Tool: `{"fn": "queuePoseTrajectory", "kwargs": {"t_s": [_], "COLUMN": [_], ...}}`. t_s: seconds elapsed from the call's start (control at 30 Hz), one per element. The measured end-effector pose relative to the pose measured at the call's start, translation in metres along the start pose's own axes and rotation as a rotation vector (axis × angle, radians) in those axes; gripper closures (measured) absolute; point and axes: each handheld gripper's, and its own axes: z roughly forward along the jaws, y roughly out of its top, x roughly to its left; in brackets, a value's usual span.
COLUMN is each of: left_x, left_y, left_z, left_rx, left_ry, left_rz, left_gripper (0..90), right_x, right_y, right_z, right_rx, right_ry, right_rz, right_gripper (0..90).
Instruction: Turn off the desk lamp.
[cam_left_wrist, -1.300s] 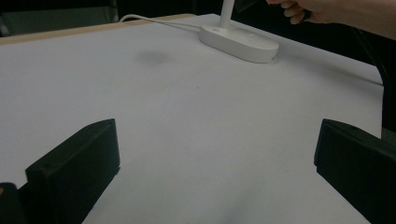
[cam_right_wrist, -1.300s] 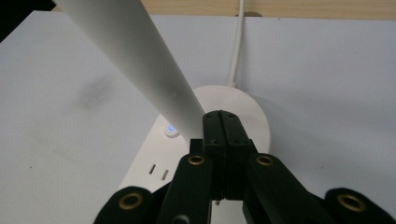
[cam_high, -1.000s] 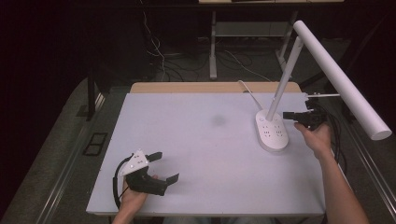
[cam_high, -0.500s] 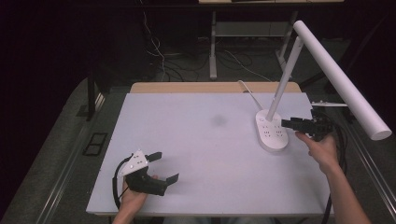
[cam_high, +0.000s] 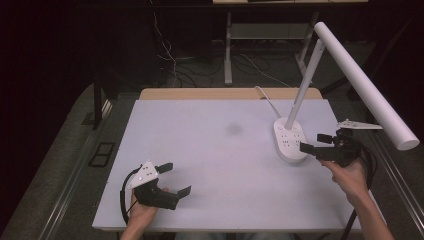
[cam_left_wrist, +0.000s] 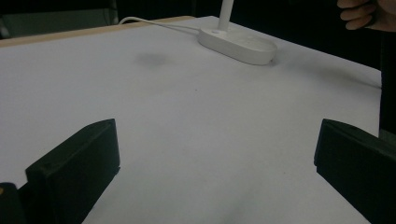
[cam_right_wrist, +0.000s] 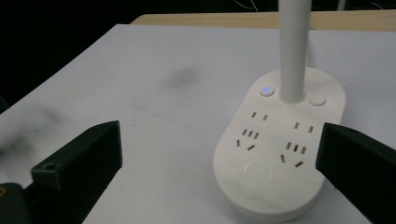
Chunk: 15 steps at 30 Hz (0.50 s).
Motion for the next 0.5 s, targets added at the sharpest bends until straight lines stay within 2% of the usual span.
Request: {"fn": "queuePoseTrajectory", "kwargs": {"t_s": [0.2,0.23,0.4,0.5], "left_x": [0.000,0.000,0.000,0.000], "left_y": [0.000,0.000,0.000,0.000], "left_z": [-0.001,-0.001,-0.001,-0.001], "left_rx": [0.001,0.006,0.007,0.005], "left_ry": [0.002,0.002,0.002,0.004], "left_rz": [0.001,0.004,0.005,0.002], "left_gripper": [0.0,0.0,0.0,0.0], "right_x": [0.011,0.018,0.028,0.039], "right_y": [-0.013,-0.020,-0.031,-0.045], "right_z": [-0.001,-0.001,0.001,0.005], "right_rx": [0.005,0.016,0.016,0.022], "right_ry": [0.038,0.053,0.081,0.101], "right_rz": [-0.011,-0.027,-0.051,-0.070], "right_gripper": [0.5,0.5,0.5,0.5]}}
